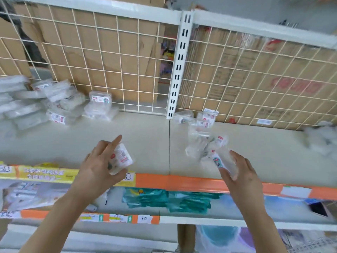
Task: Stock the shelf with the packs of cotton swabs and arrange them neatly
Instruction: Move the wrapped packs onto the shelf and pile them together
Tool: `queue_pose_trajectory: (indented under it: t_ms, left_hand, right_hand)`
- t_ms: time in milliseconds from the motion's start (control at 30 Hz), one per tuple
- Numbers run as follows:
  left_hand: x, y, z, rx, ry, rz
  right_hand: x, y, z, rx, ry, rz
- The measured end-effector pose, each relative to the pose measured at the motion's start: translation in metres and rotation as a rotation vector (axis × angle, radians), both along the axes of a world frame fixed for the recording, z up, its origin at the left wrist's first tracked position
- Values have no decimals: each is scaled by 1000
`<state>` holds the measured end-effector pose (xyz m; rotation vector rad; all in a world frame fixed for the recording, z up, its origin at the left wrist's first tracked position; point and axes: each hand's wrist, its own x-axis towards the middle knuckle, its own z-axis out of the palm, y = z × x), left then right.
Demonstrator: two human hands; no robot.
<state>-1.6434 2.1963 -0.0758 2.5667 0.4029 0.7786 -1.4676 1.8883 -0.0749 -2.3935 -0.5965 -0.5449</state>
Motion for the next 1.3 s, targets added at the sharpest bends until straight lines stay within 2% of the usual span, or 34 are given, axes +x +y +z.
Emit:
queue_pose_trajectory:
  t_ms: [200, 333, 467, 567, 700, 933, 1300]
  left_hand:
    - [65, -25, 8, -8, -4, -39]
    - [96, -35, 15, 3, -8, -23]
    - [116, -47, 20, -13, -14, 7]
    - [128, -59, 20, -27, -5, 0]
    - [143, -68, 21, -18, 20, -30]
    - [178, -87, 31, -4, 2, -172]
    - [206, -137, 28, -26, 22, -532]
  right_hand:
    - [71, -25, -16, -68, 175, -81]
    - [102, -20, -26, -134, 251, 8]
    - [121, -15, -28, -149, 257, 109]
    - [131, -19, -27, -159, 188, 183]
    - [129, -38, -18, -119, 148, 173]
    - [115, -95, 2, -78, 105, -33]
    - [27, -188, 8, -38, 81, -425]
